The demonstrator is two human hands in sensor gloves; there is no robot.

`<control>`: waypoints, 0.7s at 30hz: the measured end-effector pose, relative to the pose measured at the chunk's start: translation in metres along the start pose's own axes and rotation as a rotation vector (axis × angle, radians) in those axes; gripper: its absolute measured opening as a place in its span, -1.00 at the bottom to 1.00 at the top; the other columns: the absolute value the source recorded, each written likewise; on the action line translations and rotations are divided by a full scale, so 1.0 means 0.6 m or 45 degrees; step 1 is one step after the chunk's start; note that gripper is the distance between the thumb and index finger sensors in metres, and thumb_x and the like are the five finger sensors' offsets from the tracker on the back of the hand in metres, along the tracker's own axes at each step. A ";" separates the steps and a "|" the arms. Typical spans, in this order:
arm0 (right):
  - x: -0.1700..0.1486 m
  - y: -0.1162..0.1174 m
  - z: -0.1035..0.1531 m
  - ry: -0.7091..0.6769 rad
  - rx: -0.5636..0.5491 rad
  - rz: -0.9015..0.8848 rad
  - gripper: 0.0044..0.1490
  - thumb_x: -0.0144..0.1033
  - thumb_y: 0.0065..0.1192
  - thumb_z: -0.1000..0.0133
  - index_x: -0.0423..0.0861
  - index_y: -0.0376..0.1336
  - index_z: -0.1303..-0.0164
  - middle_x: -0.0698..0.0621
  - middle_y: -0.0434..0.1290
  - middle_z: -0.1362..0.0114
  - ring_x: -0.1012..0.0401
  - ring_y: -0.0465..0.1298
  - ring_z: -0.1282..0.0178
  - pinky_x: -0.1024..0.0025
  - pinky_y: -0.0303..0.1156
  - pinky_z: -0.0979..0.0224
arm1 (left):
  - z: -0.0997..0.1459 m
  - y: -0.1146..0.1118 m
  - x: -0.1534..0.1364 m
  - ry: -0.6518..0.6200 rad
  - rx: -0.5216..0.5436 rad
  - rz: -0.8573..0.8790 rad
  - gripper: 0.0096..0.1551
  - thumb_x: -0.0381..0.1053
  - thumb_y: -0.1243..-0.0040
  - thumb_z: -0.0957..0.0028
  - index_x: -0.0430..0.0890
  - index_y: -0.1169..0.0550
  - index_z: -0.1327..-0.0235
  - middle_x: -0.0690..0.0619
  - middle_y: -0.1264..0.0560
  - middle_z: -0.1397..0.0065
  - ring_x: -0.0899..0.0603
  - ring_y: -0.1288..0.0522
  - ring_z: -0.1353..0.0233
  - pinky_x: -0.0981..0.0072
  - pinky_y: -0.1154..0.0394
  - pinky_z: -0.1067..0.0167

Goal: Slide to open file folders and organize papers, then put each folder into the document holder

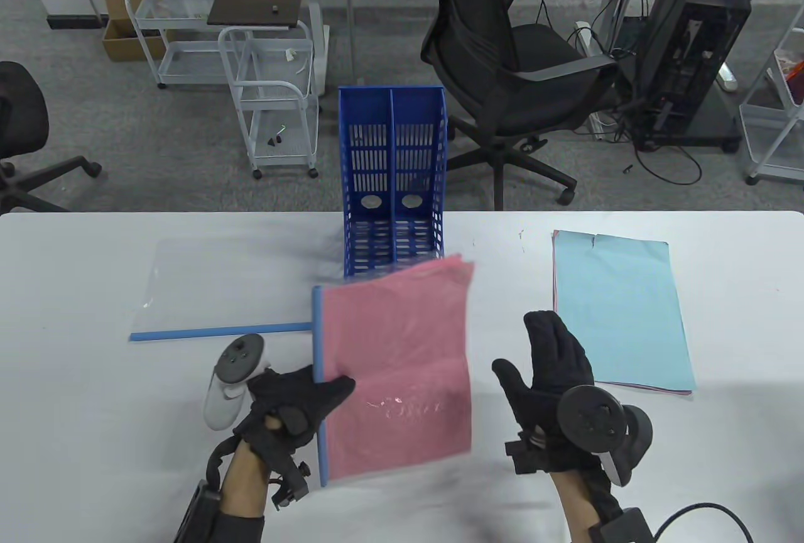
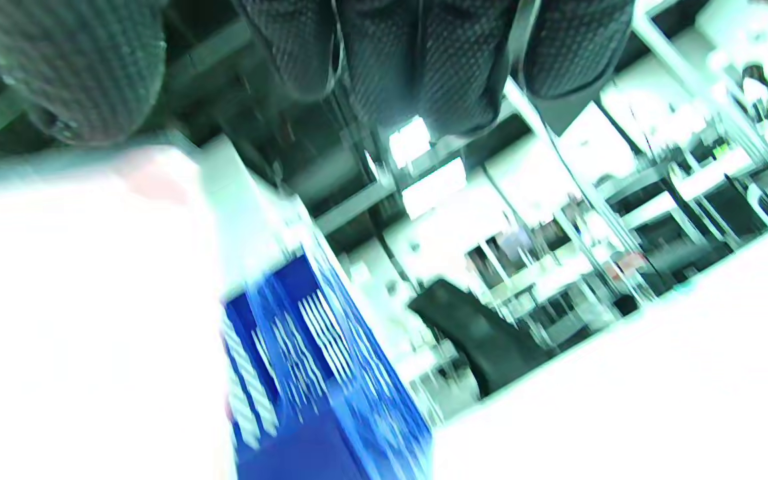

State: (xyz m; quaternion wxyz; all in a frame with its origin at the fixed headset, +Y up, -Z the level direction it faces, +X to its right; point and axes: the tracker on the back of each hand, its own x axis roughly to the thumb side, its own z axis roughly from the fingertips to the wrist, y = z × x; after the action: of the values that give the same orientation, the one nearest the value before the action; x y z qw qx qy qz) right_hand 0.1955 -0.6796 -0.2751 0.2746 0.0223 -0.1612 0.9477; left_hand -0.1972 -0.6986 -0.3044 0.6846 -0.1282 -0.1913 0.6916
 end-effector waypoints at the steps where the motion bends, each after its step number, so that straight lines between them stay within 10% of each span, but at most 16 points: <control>1: -0.004 0.016 0.004 0.019 0.090 0.065 0.17 0.35 0.23 0.15 0.05 -0.08 -0.57 -0.10 0.01 -0.73 -0.18 0.14 -0.67 -0.27 0.10 -0.60 | 0.005 0.006 0.013 -0.078 0.123 -0.030 -0.36 -0.08 -0.21 -0.12 0.28 -0.44 -0.52 -0.06 -0.49 -0.55 -0.36 -0.65 -0.37 -0.14 -0.66 -0.25; 3: -0.006 0.061 0.005 0.037 0.360 0.265 0.25 0.41 0.18 0.15 0.04 -0.21 -0.58 -0.11 -0.16 -0.75 -0.20 -0.01 -0.71 -0.26 -0.01 -0.63 | 0.017 0.012 0.042 -0.248 0.420 -0.076 -0.36 -0.08 -0.21 -0.11 0.28 -0.44 -0.50 -0.06 -0.50 -0.54 -0.35 -0.66 -0.37 -0.12 -0.66 -0.25; 8: 0.010 0.127 0.012 -0.022 0.533 0.487 0.29 0.43 0.14 0.17 0.01 -0.29 -0.55 -0.13 -0.27 -0.72 -0.19 -0.12 -0.71 -0.23 -0.07 -0.62 | 0.001 0.020 0.086 -0.465 0.804 -0.140 -0.36 -0.06 -0.20 -0.08 0.31 -0.44 -0.48 -0.01 -0.49 -0.54 -0.29 -0.65 -0.41 -0.08 -0.65 -0.29; 21: 0.002 0.132 0.015 -0.002 0.542 0.489 0.27 0.41 0.14 0.16 0.00 -0.26 -0.55 -0.14 -0.27 -0.72 -0.21 -0.11 -0.70 -0.25 -0.07 -0.61 | -0.108 0.011 0.107 -0.453 1.050 -0.334 -0.36 -0.02 -0.16 -0.10 0.40 -0.37 -0.47 0.11 -0.41 -0.60 -0.21 -0.54 -0.54 0.00 -0.53 -0.45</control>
State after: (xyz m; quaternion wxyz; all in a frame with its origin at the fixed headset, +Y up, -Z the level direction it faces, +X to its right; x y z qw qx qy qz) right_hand 0.1520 -0.7449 -0.2896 0.0792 0.0493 0.0399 0.9948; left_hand -0.1767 -0.6288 -0.3597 0.7166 0.3004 -0.0293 0.6288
